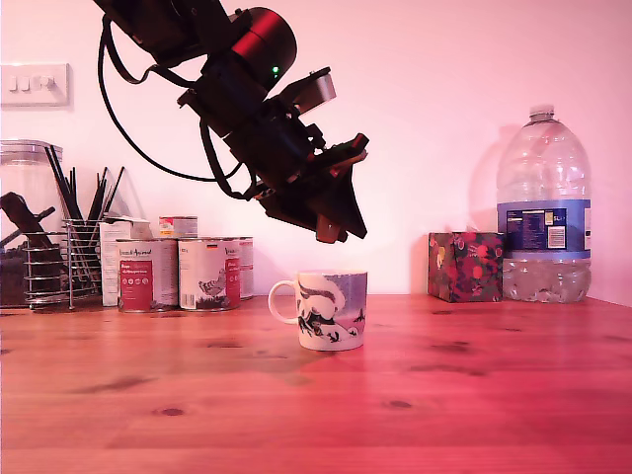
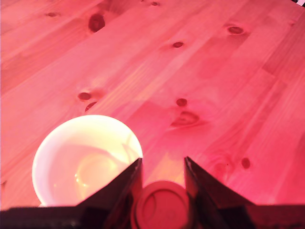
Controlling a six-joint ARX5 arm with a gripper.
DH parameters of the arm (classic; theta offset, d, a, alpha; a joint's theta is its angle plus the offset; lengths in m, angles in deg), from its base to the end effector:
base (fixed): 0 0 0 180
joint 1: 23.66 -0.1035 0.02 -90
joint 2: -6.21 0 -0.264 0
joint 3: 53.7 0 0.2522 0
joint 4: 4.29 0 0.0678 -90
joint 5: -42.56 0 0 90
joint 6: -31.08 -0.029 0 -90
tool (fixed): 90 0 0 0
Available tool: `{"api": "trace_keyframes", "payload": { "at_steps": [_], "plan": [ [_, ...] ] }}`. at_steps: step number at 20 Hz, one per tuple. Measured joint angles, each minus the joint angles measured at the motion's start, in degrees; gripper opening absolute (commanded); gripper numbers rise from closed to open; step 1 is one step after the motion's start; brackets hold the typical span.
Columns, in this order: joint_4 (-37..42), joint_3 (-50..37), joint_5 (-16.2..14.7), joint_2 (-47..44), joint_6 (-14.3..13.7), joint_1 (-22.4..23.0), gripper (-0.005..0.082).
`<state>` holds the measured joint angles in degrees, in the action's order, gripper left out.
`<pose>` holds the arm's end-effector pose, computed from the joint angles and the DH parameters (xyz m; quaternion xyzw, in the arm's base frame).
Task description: Pick up the coffee capsules from the table one by one and drop them inside the nearest coffee cup
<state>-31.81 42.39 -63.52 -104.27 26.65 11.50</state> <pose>0.3452 -0.2529 0.2242 0.0918 0.3368 -0.4171 0.8391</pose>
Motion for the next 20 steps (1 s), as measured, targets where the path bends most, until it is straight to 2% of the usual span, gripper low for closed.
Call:
{"api": "trace_keyframes", "payload": {
  "at_steps": [6, 11, 16, 20],
  "plan": [
    [5.03, 0.0, 1.2, 0.0, -0.07, -1.6, 0.0196],
    [4.9, 0.83, 1.25, 0.0, -0.07, -3.54, 0.0175],
    [-0.63, 6.25, 1.2, -0.02, -0.07, -4.24, 0.0175],
    [-7.1, 15.56, 1.16, -3.02, -0.11, -4.28, 0.0175]
  ]
}}
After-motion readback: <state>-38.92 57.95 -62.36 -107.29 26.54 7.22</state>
